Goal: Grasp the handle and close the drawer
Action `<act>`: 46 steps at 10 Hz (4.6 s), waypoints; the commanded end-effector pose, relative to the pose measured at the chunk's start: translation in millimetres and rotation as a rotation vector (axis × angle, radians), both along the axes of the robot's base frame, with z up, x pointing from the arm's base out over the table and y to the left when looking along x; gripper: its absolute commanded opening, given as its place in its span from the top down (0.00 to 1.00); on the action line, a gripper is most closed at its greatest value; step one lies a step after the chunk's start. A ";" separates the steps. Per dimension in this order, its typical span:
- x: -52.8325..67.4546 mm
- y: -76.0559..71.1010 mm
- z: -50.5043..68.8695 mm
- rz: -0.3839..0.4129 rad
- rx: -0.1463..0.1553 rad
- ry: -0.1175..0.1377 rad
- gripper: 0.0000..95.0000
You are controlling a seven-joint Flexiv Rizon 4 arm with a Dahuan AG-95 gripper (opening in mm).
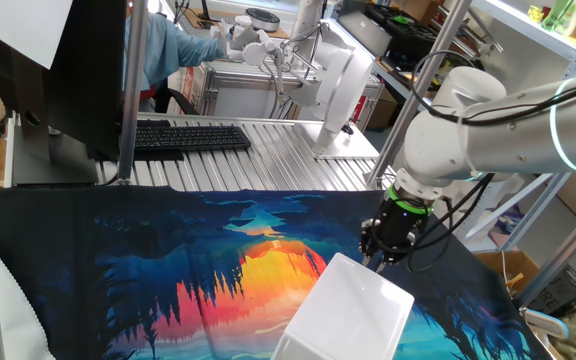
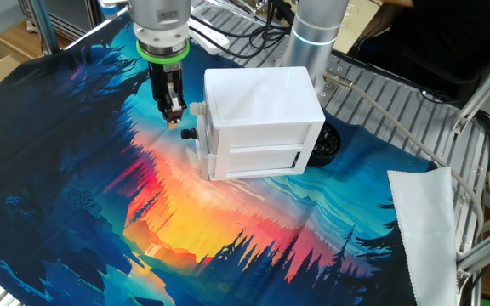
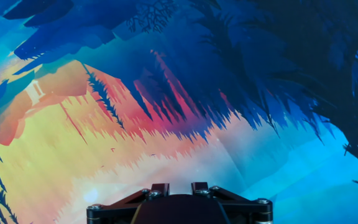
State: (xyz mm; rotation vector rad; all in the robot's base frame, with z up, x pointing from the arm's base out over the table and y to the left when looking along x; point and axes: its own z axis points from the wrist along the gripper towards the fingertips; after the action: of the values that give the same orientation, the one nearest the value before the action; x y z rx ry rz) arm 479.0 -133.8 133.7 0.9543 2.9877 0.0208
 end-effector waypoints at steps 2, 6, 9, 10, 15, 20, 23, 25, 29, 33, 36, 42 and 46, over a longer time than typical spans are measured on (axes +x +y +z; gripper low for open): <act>-0.2 -1.1 -0.8 -0.003 0.001 0.001 0.80; -5.1 -2.6 -5.4 -0.019 0.003 0.002 0.80; -8.5 -3.6 -8.5 -0.018 0.006 0.003 0.60; -8.5 -3.6 -8.6 -0.018 0.007 0.004 0.60; -8.6 -3.6 -8.7 -0.021 0.012 0.003 0.60; -8.6 -3.6 -8.7 -0.018 0.012 0.003 0.80; -8.6 -3.6 -8.7 -0.020 0.012 0.003 0.80; -8.6 -3.6 -8.7 -0.020 0.012 0.002 0.80; -8.6 -3.5 -8.8 -0.022 0.012 0.003 0.80; -8.8 -2.7 -10.6 -0.023 0.012 0.003 0.80; -8.9 -2.4 -11.4 -0.023 0.012 0.003 0.80; -7.8 -1.2 -15.6 -0.028 0.011 0.003 0.80; -9.2 0.3 -18.6 -0.046 0.010 0.007 0.60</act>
State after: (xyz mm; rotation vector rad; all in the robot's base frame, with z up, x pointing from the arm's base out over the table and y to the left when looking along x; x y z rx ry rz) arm 469.5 -133.2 114.3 1.0350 2.9722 0.0314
